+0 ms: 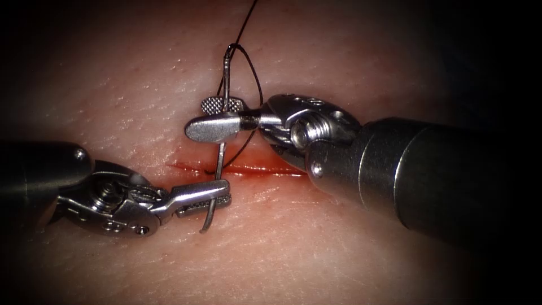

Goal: Wound Closure
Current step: Pass the needle from the left to the right gripper, then insert the left gripper into the incision

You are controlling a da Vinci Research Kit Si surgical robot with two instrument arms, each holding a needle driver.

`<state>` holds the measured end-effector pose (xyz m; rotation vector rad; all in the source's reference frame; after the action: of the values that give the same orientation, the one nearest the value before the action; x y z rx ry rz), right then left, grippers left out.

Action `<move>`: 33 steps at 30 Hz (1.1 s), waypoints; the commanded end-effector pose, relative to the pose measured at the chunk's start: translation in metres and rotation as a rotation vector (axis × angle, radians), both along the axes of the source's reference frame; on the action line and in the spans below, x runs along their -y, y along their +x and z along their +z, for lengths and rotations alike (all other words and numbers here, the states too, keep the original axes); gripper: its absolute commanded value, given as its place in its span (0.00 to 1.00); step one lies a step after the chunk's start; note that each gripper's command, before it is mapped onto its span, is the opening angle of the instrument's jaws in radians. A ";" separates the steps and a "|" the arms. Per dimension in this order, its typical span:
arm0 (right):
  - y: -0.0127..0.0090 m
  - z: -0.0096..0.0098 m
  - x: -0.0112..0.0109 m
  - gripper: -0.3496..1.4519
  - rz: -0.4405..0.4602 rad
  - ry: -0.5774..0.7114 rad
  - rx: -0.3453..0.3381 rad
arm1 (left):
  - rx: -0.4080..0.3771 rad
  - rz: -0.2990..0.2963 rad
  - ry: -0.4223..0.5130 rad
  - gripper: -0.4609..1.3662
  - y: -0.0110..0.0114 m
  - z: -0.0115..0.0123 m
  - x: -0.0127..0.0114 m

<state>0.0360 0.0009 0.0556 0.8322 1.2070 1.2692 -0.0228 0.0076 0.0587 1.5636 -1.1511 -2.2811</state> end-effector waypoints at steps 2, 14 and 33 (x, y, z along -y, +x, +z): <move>-0.0001 -0.0001 0.0000 0.52 -0.001 0.000 0.001 | -0.001 0.002 0.002 0.06 0.0001 -0.0001 -0.0001; -0.0001 -0.0001 -0.0005 0.00 0.023 0.004 0.025 | 0.001 0.000 0.000 0.06 0.0000 -0.0001 0.0000; -0.0002 -0.0002 -0.0011 0.00 0.028 0.017 0.033 | 0.118 -0.042 0.159 0.79 0.0001 -0.0003 -0.0007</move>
<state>0.0357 0.0020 0.0554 0.8118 1.1904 1.3095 -0.0227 0.0083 0.0582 1.7688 -1.0594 -2.3900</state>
